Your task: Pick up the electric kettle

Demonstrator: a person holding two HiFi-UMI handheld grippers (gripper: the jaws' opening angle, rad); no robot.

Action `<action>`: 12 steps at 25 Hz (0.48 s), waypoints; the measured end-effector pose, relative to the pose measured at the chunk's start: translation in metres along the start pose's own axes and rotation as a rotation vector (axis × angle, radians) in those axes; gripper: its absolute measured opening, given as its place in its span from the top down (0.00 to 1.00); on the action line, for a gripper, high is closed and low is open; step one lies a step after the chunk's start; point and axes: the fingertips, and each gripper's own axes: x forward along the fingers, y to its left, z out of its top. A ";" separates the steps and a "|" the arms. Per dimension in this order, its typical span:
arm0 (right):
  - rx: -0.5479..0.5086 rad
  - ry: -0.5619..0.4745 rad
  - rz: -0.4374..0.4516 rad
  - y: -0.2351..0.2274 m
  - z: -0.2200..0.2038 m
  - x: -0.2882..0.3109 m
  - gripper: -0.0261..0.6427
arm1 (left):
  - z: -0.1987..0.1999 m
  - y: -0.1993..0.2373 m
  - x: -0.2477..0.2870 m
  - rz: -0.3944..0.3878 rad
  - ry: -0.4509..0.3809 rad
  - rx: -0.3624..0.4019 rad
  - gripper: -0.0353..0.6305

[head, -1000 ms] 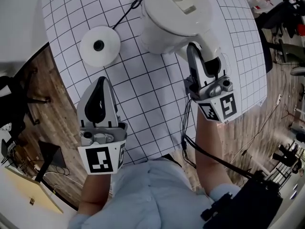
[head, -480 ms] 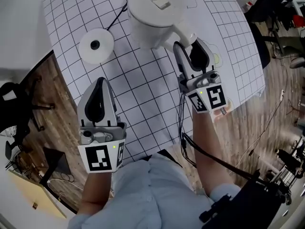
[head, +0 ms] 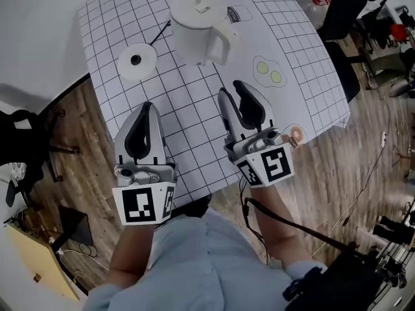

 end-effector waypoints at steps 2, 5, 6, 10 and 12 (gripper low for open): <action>-0.010 0.017 0.014 0.018 0.008 -0.009 0.82 | 0.013 -0.009 -0.010 -0.005 -0.016 0.005 0.95; -0.036 0.041 0.006 0.037 0.020 -0.024 0.87 | 0.029 -0.020 -0.026 -0.002 -0.044 0.021 0.95; -0.044 0.038 0.005 0.043 0.026 -0.030 0.90 | 0.033 -0.021 -0.032 0.005 -0.054 0.022 0.95; -0.099 0.002 0.019 0.063 0.049 -0.047 0.94 | 0.051 -0.027 -0.051 0.031 -0.102 0.056 0.95; -0.119 -0.013 0.021 0.071 0.061 -0.055 0.94 | 0.063 -0.030 -0.060 0.040 -0.123 0.071 0.95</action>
